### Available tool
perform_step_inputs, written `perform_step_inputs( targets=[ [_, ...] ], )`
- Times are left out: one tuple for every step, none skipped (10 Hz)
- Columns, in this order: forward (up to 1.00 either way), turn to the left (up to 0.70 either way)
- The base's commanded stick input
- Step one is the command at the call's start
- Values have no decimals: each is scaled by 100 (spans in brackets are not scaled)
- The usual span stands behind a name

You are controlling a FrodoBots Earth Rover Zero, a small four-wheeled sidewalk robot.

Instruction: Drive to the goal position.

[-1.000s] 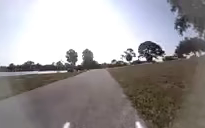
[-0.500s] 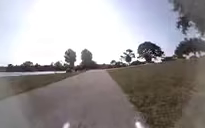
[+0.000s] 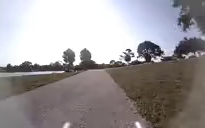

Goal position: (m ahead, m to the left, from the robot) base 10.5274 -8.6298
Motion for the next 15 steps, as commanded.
perform_step_inputs(
  targets=[
    [100, 2],
    [100, 2],
    [100, 2],
    [100, 2],
    [100, 2],
    [100, 2],
    [100, 3],
    [100, 40],
    [100, 40],
    [100, 7],
    [100, 3],
    [100, 2],
    [100, 2],
    [100, 2],
    [100, 2]
  ],
)
